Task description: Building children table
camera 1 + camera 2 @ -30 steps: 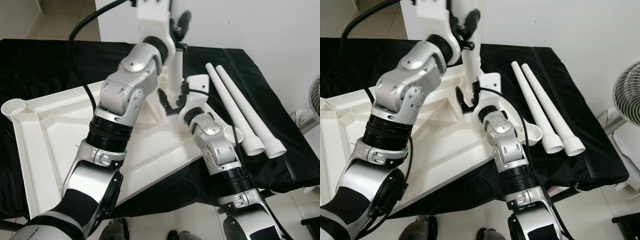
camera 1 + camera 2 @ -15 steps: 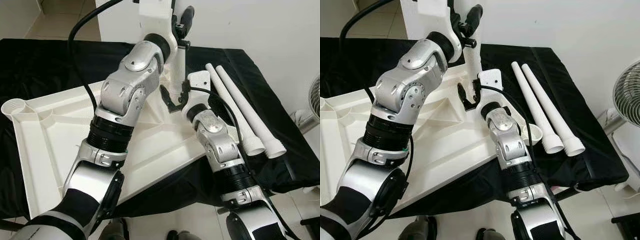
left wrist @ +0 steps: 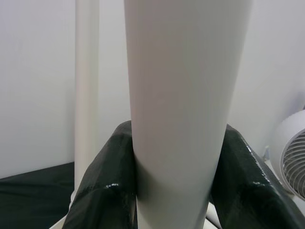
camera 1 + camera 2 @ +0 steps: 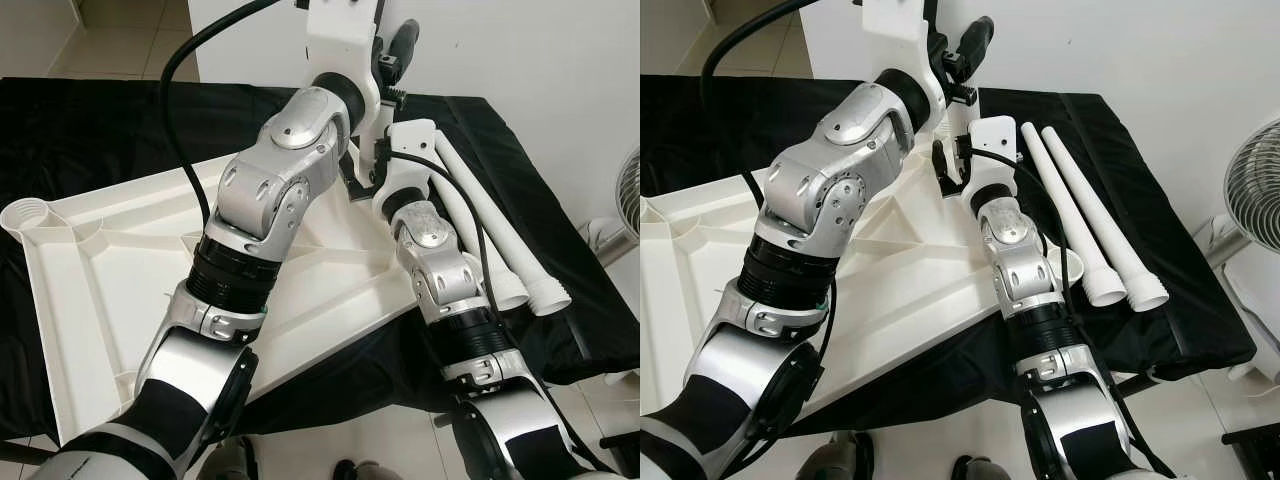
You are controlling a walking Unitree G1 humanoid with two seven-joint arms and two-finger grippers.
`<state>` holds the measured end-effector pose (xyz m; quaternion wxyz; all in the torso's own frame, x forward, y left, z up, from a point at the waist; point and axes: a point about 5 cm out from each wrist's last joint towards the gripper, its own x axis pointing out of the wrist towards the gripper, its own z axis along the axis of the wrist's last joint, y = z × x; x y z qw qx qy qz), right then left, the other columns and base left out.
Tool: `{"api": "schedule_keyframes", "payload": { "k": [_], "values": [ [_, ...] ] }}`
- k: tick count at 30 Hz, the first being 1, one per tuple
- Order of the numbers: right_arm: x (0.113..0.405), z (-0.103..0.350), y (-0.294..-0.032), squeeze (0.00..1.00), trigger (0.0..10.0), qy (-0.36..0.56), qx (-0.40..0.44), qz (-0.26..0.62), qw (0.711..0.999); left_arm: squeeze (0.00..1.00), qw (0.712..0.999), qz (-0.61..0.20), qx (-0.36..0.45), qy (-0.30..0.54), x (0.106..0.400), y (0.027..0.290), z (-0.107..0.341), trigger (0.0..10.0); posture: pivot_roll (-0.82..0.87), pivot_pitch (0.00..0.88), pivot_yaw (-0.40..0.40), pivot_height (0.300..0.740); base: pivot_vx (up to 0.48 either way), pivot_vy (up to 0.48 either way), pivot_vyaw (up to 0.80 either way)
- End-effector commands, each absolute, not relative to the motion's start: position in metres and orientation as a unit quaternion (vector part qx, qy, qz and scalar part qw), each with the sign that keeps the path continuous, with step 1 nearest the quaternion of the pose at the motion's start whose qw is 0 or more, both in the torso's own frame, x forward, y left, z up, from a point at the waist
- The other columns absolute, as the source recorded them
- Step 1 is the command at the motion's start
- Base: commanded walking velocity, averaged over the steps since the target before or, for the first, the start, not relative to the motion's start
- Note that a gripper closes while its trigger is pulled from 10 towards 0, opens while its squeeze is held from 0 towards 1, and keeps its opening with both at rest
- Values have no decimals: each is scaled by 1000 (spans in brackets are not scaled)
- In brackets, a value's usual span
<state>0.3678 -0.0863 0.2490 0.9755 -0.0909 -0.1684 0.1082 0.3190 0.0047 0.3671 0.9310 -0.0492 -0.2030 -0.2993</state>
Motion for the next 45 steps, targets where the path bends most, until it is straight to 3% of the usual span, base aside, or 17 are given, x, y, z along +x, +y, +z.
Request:
{"api": "schedule_keyframes", "payload": {
  "k": [1,11,14,16,17,18,19,20,21,24,28,36,37,40,41,42,45],
  "values": [
    [370,250,-89,0,10000,-171,-94,99,976,0,915,-338,-40,-215,310,-2,372,10000,119,131,-79,740,0,0,0],
    [373,254,-89,0,10000,-179,-125,41,975,0,916,-333,-38,-219,308,-4,373,10000,117,133,-84,740,0,0,0],
    [373,252,-85,0,8431,-174,-123,19,977,0,916,-334,-37,-219,307,-5,373,10000,116,132,-86,740,0,0,0],
    [373,251,-83,0,8235,-175,-123,18,977,0,916,-334,-36,-219,307,-5,374,10000,116,132,-86,740,0,0,0],
    [372,251,-82,0,5412,-176,-124,19,976,0,915,-335,-37,-220,307,-5,374,10000,115,132,-84,740,0,0,0],
    [372,252,-80,0,4000,-177,-123,19,976,0,915,-337,-37,-221,307,-6,375,10000,113,131,-85,740,0,0,0],
    [372,252,-80,0,4000,-177,-123,19,976,0,915,-337,-37,-221,307,-6,375,10000,113,131,-85,740,0,0,0],
    [372,252,-80,0,2392,-178,-123,18,976,0,915,-337,-37,-221,307,-6,375,10000,113,131,-85,740,0,0,0],
    [372,252,-80,0,2392,-178,-123,18,976,0,915,-337,-37,-221,307,-6,375,10000,113,131,-85,740,0,0,0],
    [372,251,-79,0,431,-175,-117,18,978,0,915,-336,-37,-222,307,-6,375,10000,113,131,-85,740,0,0,0],
    [371,249,-77,0,0,-170,-111,21,979,0,915,-335,-36,-223,306,-6,376,10000,113,131,-85,740,0,0,0],
    [371,248,-74,0,0,-171,-120,22,978,0,915,-336,-31,-221,306,-6,375,10000,113,131,-85,740,0,0,0],
    [371,247,-75,0,6706,-168,-116,17,979,1000,910,-349,-48,-218,305,-7,374,10000,113,131,-85,740,0,0,0],
    [371,247,-75,0,6706,-168,-116,17,979,1000,910,-349,-48,-218,305,-7,374,10000,113,131,-85,740,0,0,0],
    [372,247,-76,0,9020,-167,-110,14,980,1000,908,-355,-57,-215,305,-7,373,10000,115,131,-86,740,0,0,0],
    [372,247,-76,0,10000,-166,-106,13,980,1000,905,-362,-61,-214,304,-7,372,10000,114,132,-84,740,0,0,0],
    [372,247,-77,0,10000,-161,-92,10,983,1000,900,-377,-63,-210,301,-8,370,10000,115,132,-83,740,0,0,0]
  ]
}}
